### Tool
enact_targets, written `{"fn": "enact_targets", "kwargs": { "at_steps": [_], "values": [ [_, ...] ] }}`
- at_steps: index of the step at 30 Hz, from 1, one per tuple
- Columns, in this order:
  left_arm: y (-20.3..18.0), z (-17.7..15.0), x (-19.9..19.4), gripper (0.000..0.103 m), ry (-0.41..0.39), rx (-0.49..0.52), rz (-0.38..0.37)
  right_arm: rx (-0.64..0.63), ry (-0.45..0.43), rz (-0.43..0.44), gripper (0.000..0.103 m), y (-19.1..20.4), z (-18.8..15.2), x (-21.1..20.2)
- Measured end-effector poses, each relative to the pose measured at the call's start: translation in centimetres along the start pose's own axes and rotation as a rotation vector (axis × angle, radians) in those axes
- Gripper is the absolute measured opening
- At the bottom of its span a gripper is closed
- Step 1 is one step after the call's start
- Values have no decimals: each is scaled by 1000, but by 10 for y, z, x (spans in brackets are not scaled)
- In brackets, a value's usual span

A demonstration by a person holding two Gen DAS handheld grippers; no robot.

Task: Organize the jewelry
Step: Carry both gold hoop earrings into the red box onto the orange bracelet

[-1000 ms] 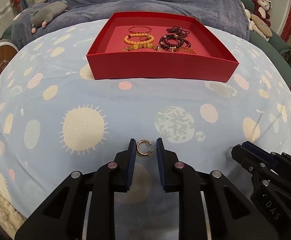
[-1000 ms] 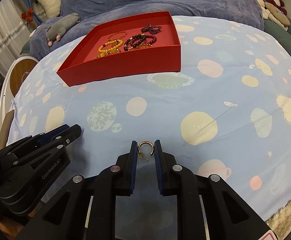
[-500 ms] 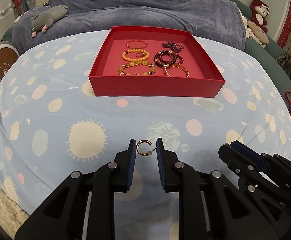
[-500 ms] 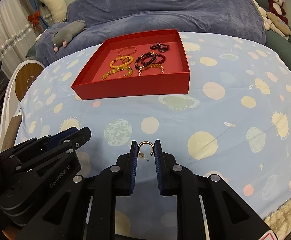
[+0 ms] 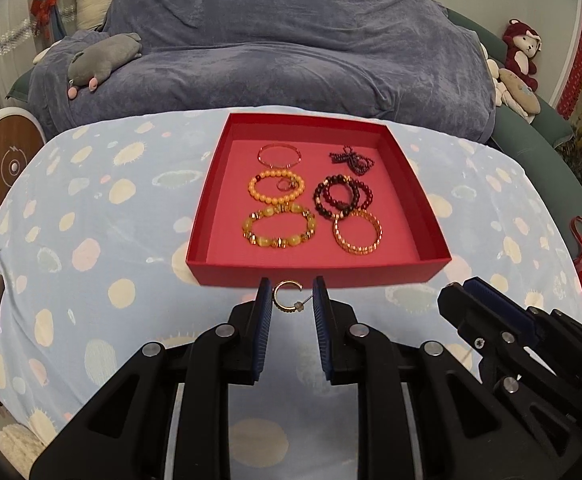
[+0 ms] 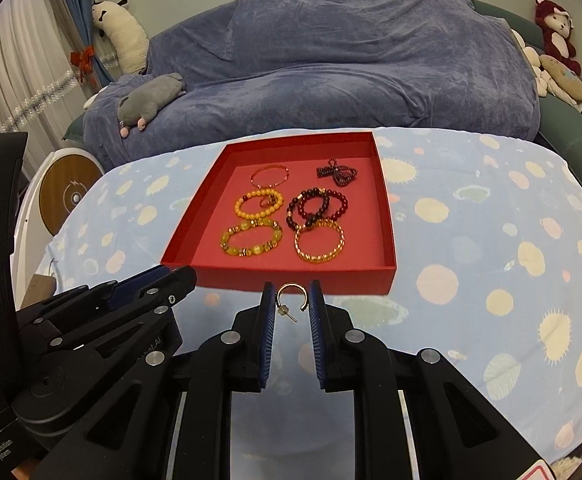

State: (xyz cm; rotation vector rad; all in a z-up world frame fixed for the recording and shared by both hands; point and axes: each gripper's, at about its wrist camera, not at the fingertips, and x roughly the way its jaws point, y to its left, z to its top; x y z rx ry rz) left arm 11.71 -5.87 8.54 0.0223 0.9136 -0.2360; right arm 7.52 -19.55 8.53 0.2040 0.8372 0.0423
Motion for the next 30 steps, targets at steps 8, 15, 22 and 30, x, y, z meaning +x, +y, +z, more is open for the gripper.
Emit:
{"fn": "enact_targets", "kwargs": {
  "at_steps": [8,15,22,30],
  "values": [
    [2,52,25,20,-37,4,-8,5,-33,6,17,-5,47,28],
    [3,76,60,20,-30,18,18,-6,-22,-10,16,-11,71,64],
    [6,83,100,20,15,22,37,7,13,-21,17,-20,76,98],
    [10,80,131,20,57,16,52,27,45,-46,16,-32,77,127]
  ]
}}
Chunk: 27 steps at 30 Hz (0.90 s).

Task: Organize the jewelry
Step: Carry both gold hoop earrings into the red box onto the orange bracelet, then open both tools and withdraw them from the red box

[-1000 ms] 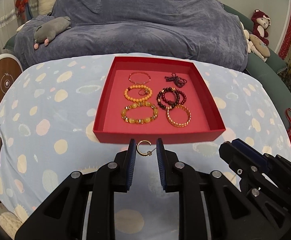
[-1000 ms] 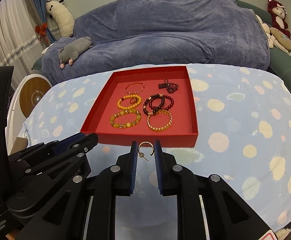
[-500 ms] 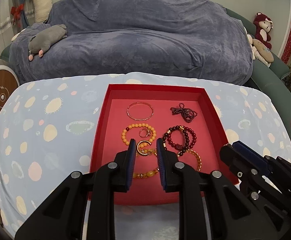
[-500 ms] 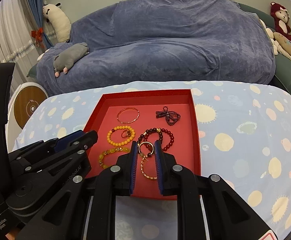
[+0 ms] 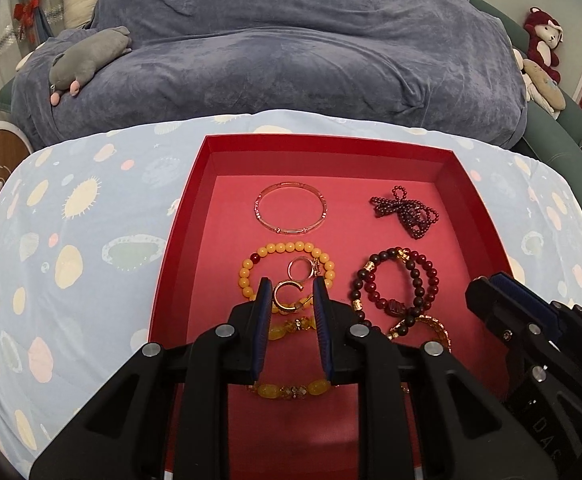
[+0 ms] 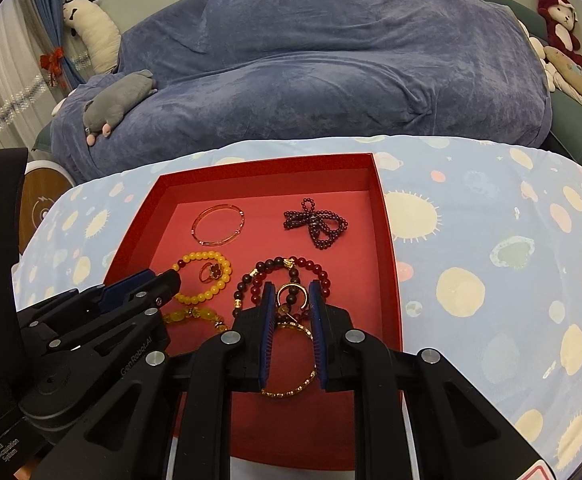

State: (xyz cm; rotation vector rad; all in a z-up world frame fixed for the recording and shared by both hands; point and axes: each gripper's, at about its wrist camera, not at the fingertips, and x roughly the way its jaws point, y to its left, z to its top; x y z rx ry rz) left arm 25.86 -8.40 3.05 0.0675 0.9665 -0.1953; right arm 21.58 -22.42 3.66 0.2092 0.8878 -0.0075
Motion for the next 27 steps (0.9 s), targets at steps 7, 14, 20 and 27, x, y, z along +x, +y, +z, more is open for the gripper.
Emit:
{"fn": "enact_targets", "kwargs": {
  "at_steps": [7,14,20,27],
  "values": [
    [4,-4,14,20,20,-13,4,-3,32,-14,16,-4,-5,19],
    [4,-5,20,21,29,-13,7,-10,47,-14,16,0,-9,29],
    [2,-8,23,21,39,-11,13,-21,58,-17,17,4,-9,32],
    [1,-10,17,28,35,-17,19,-18,52,-20,21,4,-11,25]
  ]
}}
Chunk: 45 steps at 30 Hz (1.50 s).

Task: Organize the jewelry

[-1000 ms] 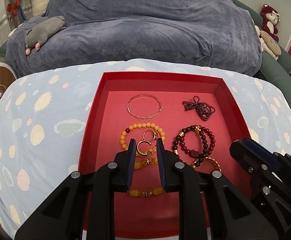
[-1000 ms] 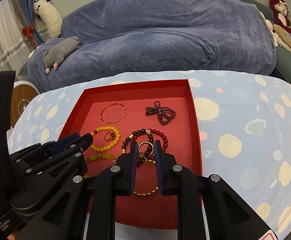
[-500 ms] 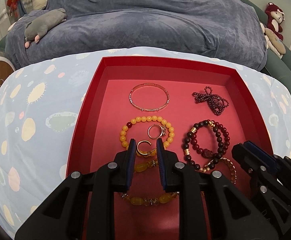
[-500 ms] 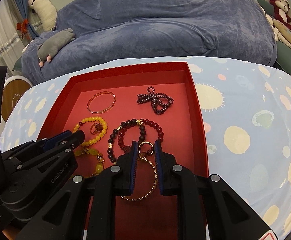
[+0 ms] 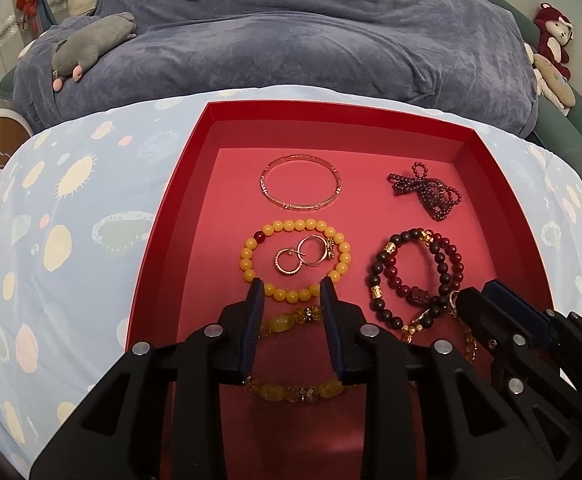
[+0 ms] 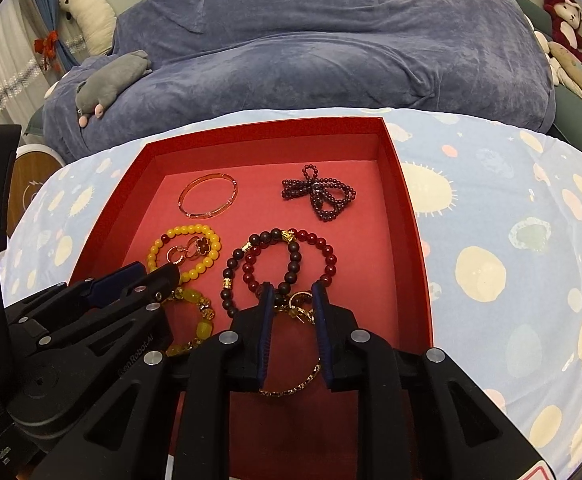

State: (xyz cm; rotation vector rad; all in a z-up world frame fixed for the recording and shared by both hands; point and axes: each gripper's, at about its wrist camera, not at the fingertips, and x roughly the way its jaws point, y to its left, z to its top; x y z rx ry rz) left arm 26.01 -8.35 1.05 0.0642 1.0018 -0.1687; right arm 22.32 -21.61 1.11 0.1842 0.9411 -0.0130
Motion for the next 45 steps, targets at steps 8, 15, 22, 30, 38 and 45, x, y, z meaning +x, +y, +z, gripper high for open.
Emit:
{"fn": "enact_targets", "kwargs": {
  "at_steps": [8,15,22,30,38,45],
  "values": [
    [2,-3,-20,32,-17,-3,6,-3,-19,-10,27,3,-3,-19],
    [6,-11,-46,36,-34,-7,10,-3,-46,-31,37,9,-9,-43],
    [6,-26,-72,37,-43,-5,13,-1,-60,-44,37,12,-23,-69],
    [10,-42,-91,60,-53,-35,34,37,-75,-67,50,5,-42,-91],
    [16,-58,-99,78,-54,-66,71,69,-64,-76,66,-2,-57,-100],
    [25,-68,-103,91,-51,-100,91,87,-69,-92,84,-6,-68,-106]
  ]
}}
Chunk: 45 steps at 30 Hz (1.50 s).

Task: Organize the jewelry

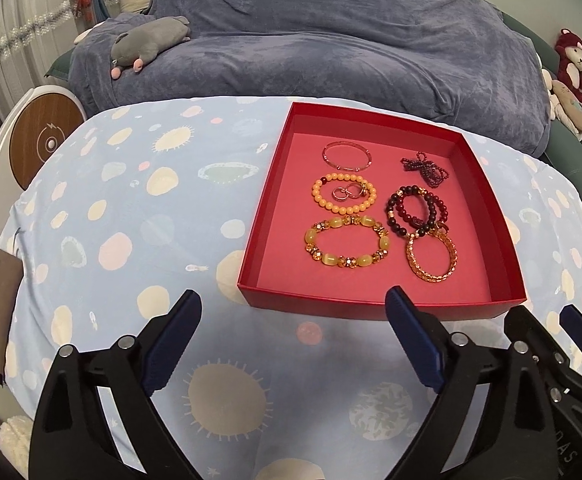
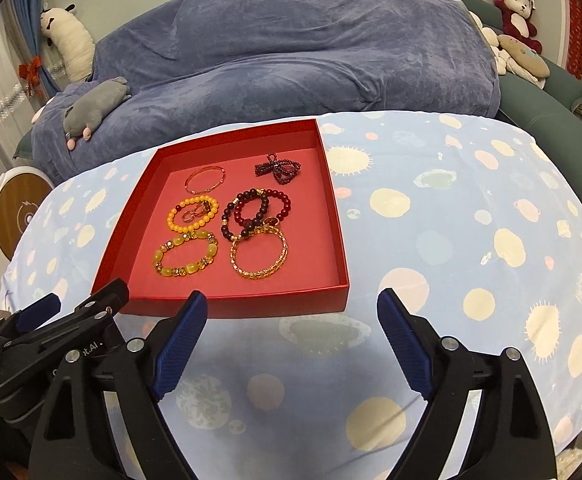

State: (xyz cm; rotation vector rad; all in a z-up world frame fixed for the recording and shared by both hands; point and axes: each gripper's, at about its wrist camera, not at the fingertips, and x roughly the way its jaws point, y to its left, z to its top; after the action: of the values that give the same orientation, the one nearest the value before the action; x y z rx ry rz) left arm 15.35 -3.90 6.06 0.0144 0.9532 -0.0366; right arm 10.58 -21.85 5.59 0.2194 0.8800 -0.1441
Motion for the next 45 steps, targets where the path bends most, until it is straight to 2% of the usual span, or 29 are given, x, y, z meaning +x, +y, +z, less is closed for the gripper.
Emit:
{"fn": "enact_targets", "kwargs": {
  "at_steps": [7,8,9,10,45],
  "values": [
    [3,-8,-3,94,5,2,6,-4,0,-21,87,0,-7,-4],
    [4,-9,-4,94,4,-3,9,-3,-2,-22,89,0,-8,-5],
    [5,-9,-5,94,2,-9,13,0,-5,-27,96,-1,-8,-6],
    [7,-10,-5,95,4,-16,11,1,-7,-28,97,-1,-9,-7],
    [8,-15,-5,96,15,11,40,-22,-12,-35,96,0,-9,-12]
  ]
}}
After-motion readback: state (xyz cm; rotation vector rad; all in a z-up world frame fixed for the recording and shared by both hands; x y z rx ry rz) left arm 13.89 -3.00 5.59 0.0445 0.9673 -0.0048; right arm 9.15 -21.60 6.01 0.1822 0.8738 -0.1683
